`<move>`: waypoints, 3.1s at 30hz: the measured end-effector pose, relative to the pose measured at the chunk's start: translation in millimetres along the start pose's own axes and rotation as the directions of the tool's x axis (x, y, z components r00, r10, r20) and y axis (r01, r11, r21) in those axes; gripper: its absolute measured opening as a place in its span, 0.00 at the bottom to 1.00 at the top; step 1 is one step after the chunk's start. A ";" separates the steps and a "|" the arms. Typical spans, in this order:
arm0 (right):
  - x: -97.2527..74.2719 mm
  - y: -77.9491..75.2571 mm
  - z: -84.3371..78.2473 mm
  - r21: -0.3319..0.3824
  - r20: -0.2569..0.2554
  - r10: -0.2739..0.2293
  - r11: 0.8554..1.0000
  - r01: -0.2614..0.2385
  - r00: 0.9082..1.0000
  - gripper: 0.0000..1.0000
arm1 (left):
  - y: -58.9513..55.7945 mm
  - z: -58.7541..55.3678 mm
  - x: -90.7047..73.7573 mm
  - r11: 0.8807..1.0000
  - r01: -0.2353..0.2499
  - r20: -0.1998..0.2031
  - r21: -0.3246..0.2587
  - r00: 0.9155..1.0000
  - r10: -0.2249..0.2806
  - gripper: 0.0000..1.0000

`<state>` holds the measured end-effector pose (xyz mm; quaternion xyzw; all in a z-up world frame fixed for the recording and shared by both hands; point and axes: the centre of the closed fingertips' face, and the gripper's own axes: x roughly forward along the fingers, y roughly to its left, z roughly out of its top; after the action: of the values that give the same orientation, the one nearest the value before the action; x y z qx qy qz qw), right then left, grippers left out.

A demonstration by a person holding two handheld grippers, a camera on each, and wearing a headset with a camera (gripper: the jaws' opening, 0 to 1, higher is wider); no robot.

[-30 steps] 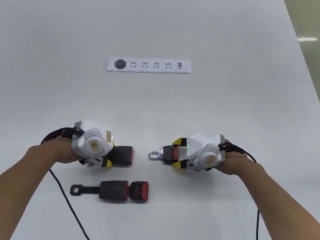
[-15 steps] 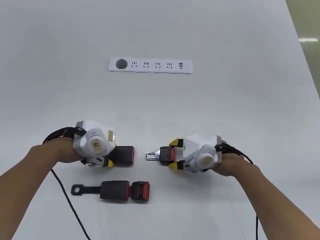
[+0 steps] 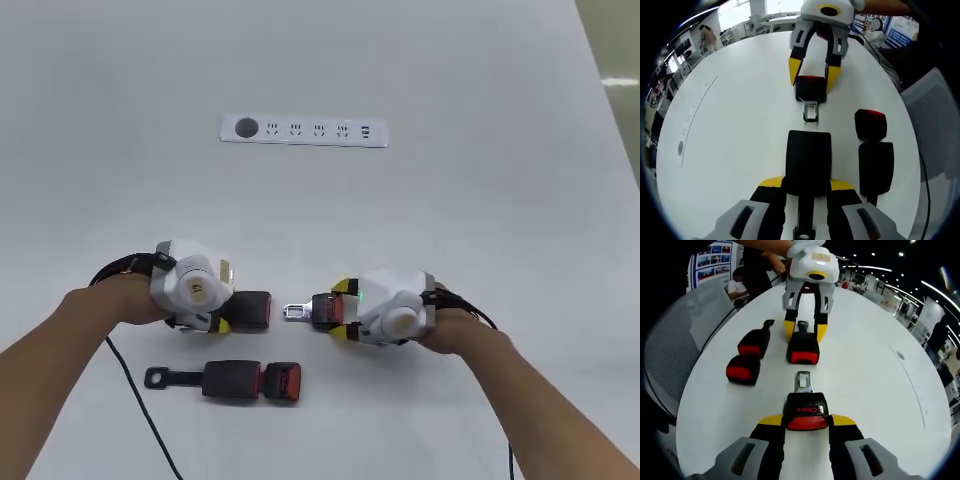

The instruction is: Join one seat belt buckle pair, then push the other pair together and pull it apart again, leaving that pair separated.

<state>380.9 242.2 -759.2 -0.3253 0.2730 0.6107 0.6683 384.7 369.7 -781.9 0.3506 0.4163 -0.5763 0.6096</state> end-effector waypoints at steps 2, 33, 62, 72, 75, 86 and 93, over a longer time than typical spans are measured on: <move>2.0 -0.1 1.2 0.000 0.002 0.002 1.000 -0.002 1.000 0.30 | -0.3 0.6 -0.4 1.000 0.000 0.000 -0.003 1.000 0.000 0.32; 24.6 -0.2 23.2 0.005 0.030 0.003 1.000 -0.003 1.000 0.30 | -5.4 8.5 -7.6 1.000 -0.003 0.003 -0.010 1.000 0.003 0.32; 33.5 -2.8 24.0 0.066 0.019 -0.034 0.997 0.032 0.999 0.30 | 2.1 -3.1 2.8 1.000 -0.021 0.018 -0.020 1.000 0.021 0.32; 38.7 -5.3 23.7 0.096 0.026 -0.032 0.995 0.029 0.999 0.30 | 0.0 0.7 0.1 1.000 -0.017 0.024 -0.012 1.000 0.018 0.31; 42.5 -5.1 23.1 0.093 0.029 -0.026 0.995 0.024 0.999 0.30 | -0.3 1.3 -0.2 1.000 -0.013 0.025 -0.001 1.000 0.013 0.31; 49.1 -2.3 27.5 0.102 0.032 -0.023 0.995 0.020 0.999 0.29 | -1.2 2.8 -0.5 1.000 -0.005 0.032 0.029 0.999 0.004 0.31; 51.6 -1.9 29.1 0.105 0.026 -0.021 0.994 0.018 0.999 0.29 | -0.7 3.1 0.5 0.999 -0.001 0.034 0.045 0.999 0.000 0.30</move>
<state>387.3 297.5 -779.8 -0.2842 0.2926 0.5932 0.6941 384.3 366.6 -781.1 0.3545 0.3927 -0.5913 0.6086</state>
